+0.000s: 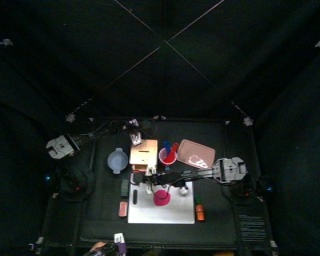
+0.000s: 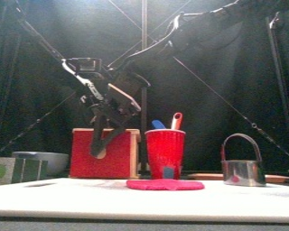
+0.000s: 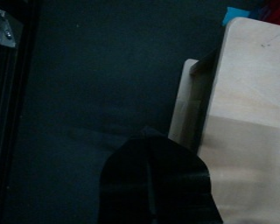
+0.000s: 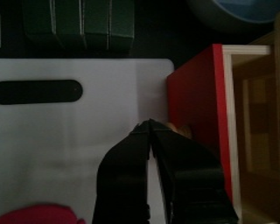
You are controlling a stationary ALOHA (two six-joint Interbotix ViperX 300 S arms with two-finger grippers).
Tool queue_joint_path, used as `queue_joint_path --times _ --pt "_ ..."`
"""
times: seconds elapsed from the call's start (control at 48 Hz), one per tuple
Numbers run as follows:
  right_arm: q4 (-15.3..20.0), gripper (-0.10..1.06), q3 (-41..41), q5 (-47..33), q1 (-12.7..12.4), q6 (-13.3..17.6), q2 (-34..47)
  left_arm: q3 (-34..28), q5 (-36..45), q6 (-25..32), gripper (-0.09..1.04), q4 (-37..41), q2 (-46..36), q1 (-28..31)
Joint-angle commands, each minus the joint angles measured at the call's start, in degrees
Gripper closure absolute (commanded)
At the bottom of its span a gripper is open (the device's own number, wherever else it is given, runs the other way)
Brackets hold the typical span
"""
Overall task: Get the cutter from the drawer then cut the dough then place the extra dough in the bowl
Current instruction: Shut the drawer
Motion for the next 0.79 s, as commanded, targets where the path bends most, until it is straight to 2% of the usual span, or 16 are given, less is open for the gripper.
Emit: queue_joint_path --times 0.021,0.292,0.792 --pt "-1.1 0.92 -1.1 -0.1 -1.8 -0.1 -2.1 -0.3 0.3 0.0 0.71 0.0 -1.0 -0.4" --pt "-3.0 0.92 -1.2 -0.1 -3.8 0.2 -2.1 0.4 -0.1 -0.1 0.71 -0.1 -0.8 -0.4" --pt "-3.0 0.92 -3.4 -0.1 -3.5 0.2 -1.8 0.3 -1.5 -0.1 0.71 0.1 -0.8 -0.2"
